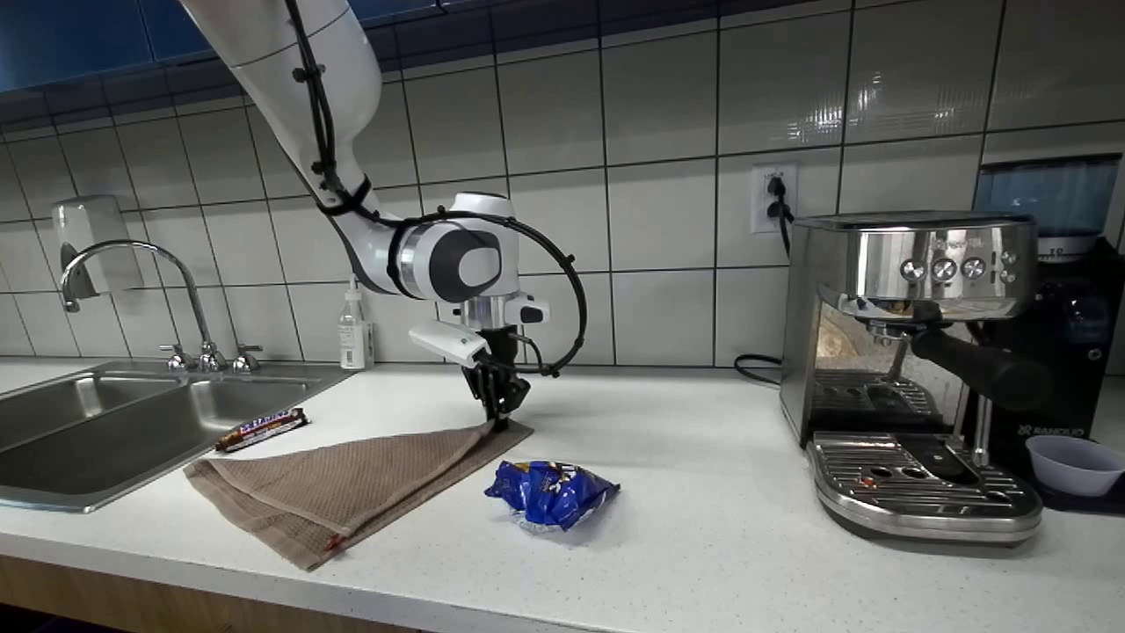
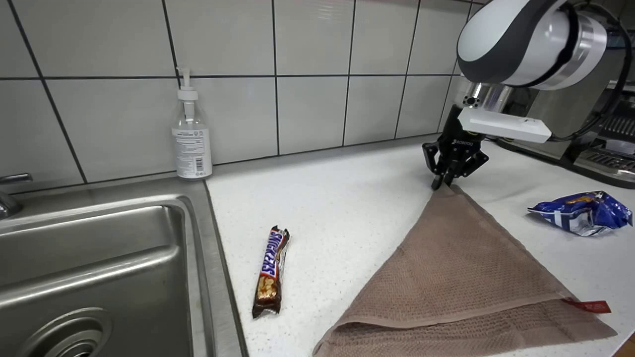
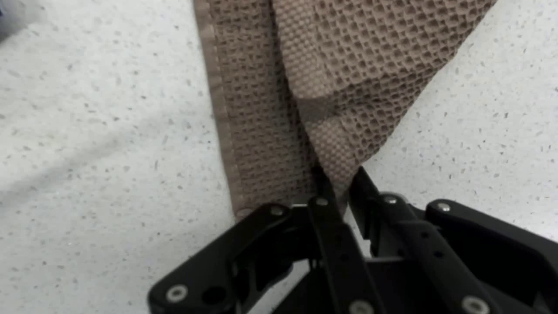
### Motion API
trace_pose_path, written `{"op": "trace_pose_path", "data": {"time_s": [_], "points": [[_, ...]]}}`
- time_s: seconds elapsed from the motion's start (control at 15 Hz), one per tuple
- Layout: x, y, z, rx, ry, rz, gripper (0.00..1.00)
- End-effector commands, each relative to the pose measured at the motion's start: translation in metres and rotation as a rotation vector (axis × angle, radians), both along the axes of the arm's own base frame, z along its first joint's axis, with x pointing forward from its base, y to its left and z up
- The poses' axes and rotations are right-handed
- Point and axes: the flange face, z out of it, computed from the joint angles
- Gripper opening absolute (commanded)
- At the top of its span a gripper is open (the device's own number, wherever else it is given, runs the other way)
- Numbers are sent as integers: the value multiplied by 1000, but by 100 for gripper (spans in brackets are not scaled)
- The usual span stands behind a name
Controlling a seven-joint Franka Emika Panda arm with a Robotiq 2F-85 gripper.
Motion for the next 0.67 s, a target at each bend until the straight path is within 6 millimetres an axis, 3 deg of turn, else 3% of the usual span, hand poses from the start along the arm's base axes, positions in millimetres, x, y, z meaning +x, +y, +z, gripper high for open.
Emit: {"op": "trace_pose_path", "data": {"time_s": [0.0,0.6], "points": [[5,0,4,-9,10,-12,0],[-4,4,14,-8,-12,-9,1]]}}
